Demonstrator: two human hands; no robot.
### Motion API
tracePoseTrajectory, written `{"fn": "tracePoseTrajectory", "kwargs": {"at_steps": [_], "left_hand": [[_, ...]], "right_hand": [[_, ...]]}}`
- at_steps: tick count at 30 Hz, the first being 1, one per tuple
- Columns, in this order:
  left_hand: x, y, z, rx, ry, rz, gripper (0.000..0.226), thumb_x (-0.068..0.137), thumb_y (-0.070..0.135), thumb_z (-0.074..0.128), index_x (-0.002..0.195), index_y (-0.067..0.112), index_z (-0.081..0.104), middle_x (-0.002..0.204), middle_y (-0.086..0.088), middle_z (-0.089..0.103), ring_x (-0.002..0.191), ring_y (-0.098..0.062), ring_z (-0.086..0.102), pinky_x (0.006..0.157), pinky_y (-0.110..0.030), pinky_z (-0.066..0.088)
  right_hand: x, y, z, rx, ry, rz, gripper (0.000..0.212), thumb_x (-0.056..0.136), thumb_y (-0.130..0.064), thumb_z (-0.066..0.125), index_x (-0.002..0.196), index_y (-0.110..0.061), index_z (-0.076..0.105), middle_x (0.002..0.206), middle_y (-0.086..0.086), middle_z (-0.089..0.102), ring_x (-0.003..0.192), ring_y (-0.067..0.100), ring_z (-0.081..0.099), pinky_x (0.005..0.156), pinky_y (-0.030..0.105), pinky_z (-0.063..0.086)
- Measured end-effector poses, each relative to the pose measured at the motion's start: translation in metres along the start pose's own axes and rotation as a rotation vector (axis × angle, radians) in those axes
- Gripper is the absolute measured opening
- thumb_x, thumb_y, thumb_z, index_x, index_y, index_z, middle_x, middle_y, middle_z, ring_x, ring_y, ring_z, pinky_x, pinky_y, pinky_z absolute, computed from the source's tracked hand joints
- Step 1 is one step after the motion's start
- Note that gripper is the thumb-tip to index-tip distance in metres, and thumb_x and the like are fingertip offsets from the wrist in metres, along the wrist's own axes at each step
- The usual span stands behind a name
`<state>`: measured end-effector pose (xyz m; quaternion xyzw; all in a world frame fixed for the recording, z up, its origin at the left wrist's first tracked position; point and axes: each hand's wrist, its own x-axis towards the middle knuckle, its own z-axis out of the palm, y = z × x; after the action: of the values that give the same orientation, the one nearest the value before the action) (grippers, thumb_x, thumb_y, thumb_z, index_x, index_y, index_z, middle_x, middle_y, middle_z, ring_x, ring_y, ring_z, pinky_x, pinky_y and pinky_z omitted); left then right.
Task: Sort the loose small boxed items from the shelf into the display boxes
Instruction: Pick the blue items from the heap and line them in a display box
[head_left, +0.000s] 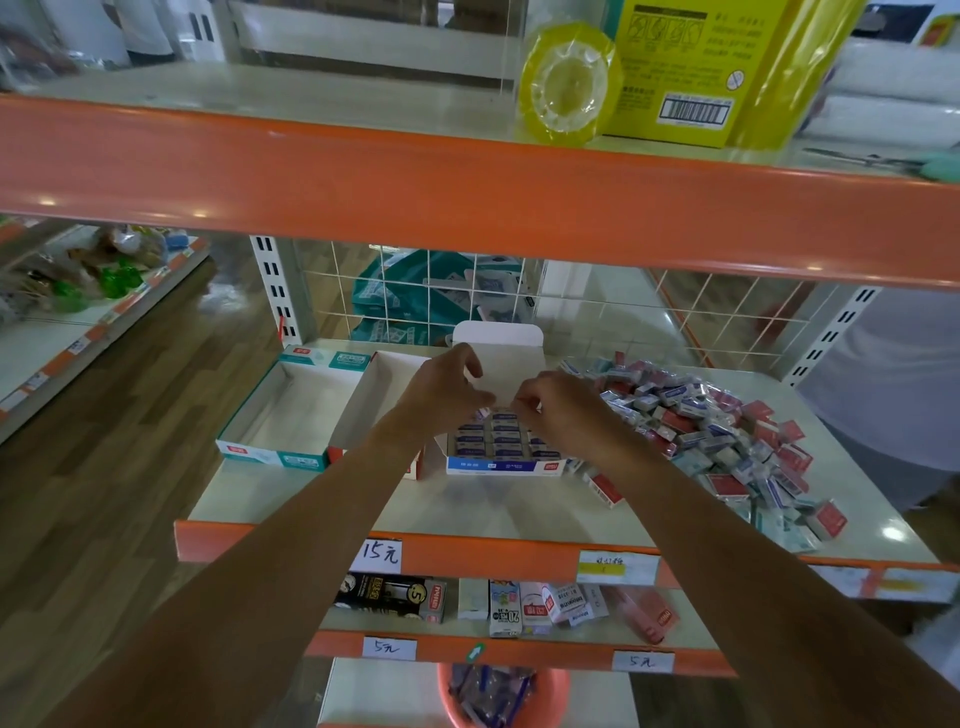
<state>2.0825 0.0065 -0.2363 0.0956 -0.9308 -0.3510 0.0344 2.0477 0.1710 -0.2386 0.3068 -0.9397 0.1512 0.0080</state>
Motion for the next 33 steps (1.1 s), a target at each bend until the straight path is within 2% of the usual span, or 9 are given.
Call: {"fn": "tracePoseTrajectory", "kwargs": {"at_steps": [4,8,11,13,16,19,23,30,33], "left_hand": [[0.004,-0.004,0.003,0.016,-0.053,0.015,0.008,0.088,0.021,0.066,0.092,0.018,0.06,0.102,-0.004,0.067,0.08,-0.017,0.066,0.062,-0.016,0.05],[0.009,-0.009,0.01,0.132,-0.061,0.002,0.017,0.092,0.022,0.06,0.101,0.011,0.068,0.105,-0.005,0.068,0.083,-0.014,0.06,0.073,-0.02,0.047],[0.009,-0.011,0.01,0.211,-0.112,0.009,0.019,0.089,0.023,0.064,0.104,0.012,0.068,0.106,-0.005,0.068,0.087,-0.015,0.06,0.08,-0.023,0.049],[0.006,-0.008,0.012,0.329,-0.115,0.07,0.026,0.089,0.024,0.066,0.111,0.012,0.065,0.112,-0.005,0.066,0.093,-0.018,0.062,0.088,-0.028,0.05],[0.0,-0.003,0.017,0.644,0.009,0.211,0.035,0.091,0.026,0.062,0.123,0.013,0.059,0.118,-0.007,0.06,0.104,-0.022,0.06,0.094,-0.034,0.049],[0.002,-0.007,0.018,0.817,0.066,0.271,0.035,0.094,0.032,0.056,0.123,0.013,0.059,0.117,-0.007,0.057,0.108,-0.021,0.052,0.095,-0.034,0.046],[0.004,-0.017,0.014,0.813,0.026,0.256,0.035,0.093,0.039,0.057,0.12,0.017,0.06,0.116,-0.005,0.058,0.109,-0.02,0.051,0.094,-0.033,0.047],[0.001,-0.025,0.013,0.761,0.018,0.297,0.041,0.091,0.041,0.059,0.124,0.018,0.052,0.123,-0.005,0.054,0.111,-0.02,0.053,0.092,-0.033,0.049],[-0.001,-0.021,0.011,0.767,0.017,0.284,0.04,0.09,0.039,0.061,0.123,0.018,0.054,0.121,-0.005,0.055,0.109,-0.02,0.056,0.091,-0.033,0.05]], "right_hand": [[-0.001,0.003,0.002,0.009,-0.026,-0.001,0.025,0.096,-0.026,0.052,0.104,-0.011,0.071,0.106,0.008,0.068,0.088,0.022,0.062,0.071,0.025,0.04],[-0.001,0.004,0.003,-0.002,-0.037,0.001,0.025,0.097,-0.027,0.051,0.103,-0.011,0.07,0.104,0.008,0.067,0.088,0.022,0.06,0.073,0.027,0.04],[-0.001,0.003,0.004,0.005,-0.041,0.01,0.026,0.096,-0.027,0.052,0.103,-0.011,0.07,0.104,0.008,0.067,0.089,0.022,0.06,0.074,0.027,0.042],[-0.002,0.003,0.004,0.02,-0.038,0.013,0.026,0.097,-0.027,0.053,0.105,-0.01,0.071,0.106,0.008,0.068,0.089,0.023,0.062,0.076,0.027,0.046],[-0.002,0.005,0.006,0.034,-0.041,0.007,0.027,0.096,-0.028,0.053,0.107,-0.01,0.07,0.108,0.008,0.069,0.087,0.023,0.063,0.079,0.03,0.052],[-0.003,0.006,0.007,0.045,-0.05,0.004,0.026,0.096,-0.028,0.054,0.104,-0.01,0.07,0.105,0.008,0.069,0.083,0.021,0.062,0.072,0.027,0.048],[-0.002,0.008,0.009,0.062,-0.043,0.009,0.024,0.096,-0.027,0.055,0.101,-0.009,0.07,0.102,0.008,0.069,0.078,0.017,0.058,0.068,0.023,0.041],[-0.002,0.01,0.014,0.027,-0.06,0.005,0.025,0.097,-0.029,0.052,0.099,-0.01,0.069,0.097,0.006,0.065,0.08,0.018,0.058,0.066,0.025,0.041],[-0.002,0.012,0.016,0.029,-0.076,0.009,0.026,0.097,-0.03,0.052,0.1,-0.011,0.069,0.098,0.006,0.065,0.081,0.017,0.059,0.068,0.026,0.045]]}}
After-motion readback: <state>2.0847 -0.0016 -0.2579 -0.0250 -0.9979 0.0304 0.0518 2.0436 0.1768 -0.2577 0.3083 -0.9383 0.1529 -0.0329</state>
